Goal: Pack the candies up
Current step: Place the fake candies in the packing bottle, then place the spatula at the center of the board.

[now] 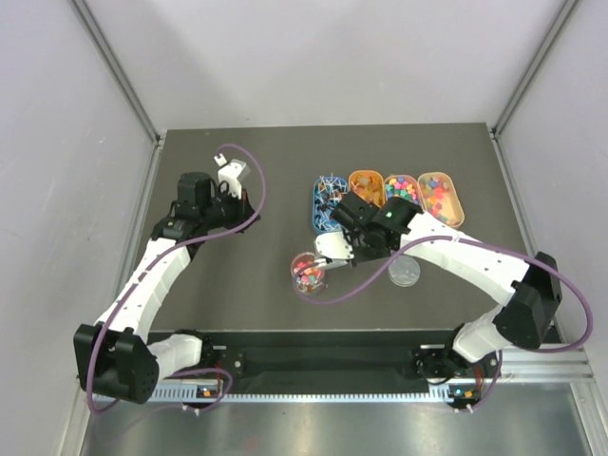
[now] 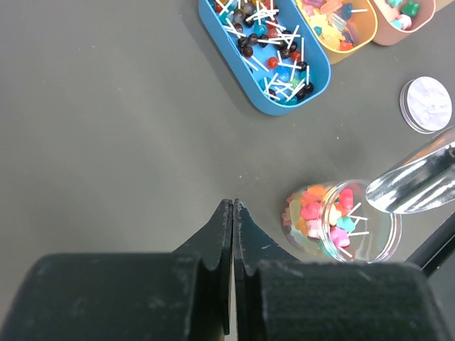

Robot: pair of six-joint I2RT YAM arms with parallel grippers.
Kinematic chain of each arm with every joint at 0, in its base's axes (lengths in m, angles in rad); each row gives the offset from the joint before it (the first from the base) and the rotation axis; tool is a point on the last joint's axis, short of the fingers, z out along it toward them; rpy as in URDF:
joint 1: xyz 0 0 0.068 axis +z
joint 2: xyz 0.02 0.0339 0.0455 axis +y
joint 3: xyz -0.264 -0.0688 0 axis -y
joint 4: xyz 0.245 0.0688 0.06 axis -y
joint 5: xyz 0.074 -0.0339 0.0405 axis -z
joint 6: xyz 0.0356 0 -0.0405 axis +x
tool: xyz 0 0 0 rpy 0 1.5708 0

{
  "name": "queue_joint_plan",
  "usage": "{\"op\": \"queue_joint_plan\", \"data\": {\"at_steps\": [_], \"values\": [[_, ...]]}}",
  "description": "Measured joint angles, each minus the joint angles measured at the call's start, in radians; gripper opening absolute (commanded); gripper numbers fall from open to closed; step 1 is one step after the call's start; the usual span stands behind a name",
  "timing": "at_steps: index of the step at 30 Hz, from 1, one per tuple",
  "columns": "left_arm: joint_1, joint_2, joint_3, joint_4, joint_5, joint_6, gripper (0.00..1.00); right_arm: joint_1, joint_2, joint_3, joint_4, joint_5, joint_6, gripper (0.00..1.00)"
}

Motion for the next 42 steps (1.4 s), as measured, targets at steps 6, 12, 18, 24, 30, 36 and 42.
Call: {"op": "queue_joint_plan", "data": {"at_steps": [6, 12, 18, 24, 30, 36, 42], "values": [[0.0, 0.0, -0.005, -0.025, 0.002, 0.021, 0.0, -0.098, -0.09, -0.074, 0.054, -0.051, 0.12, 0.0], [0.0, 0.0, -0.084, -0.106, 0.008, 0.093, 0.0, -0.531, -0.26, -0.249, 0.179, -0.115, 0.317, 0.0], [0.0, 0.022, -0.097, -0.191, 0.038, 0.179, 0.0, -0.812, -0.318, -0.372, 0.278, -0.155, 0.462, 0.0], [0.0, 0.151, -0.021, -0.29, 0.072, 0.261, 0.0, -1.083, -0.266, -0.389, 0.383, -0.189, 0.573, 0.0], [-0.009, 0.231, 0.032, -0.356, 0.076, 0.317, 0.0, -1.192, -0.103, -0.389, 0.489, -0.225, 0.6, 0.0], [-0.058, 0.29, 0.066, -0.428, 0.079, 0.344, 0.0, -1.21, 0.076, -0.388, 0.575, -0.261, 0.601, 0.0], [-0.085, 0.359, 0.098, -0.48, 0.08, 0.363, 0.0, -1.244, 0.191, -0.346, 0.612, -0.273, 0.6, 0.0]]}}
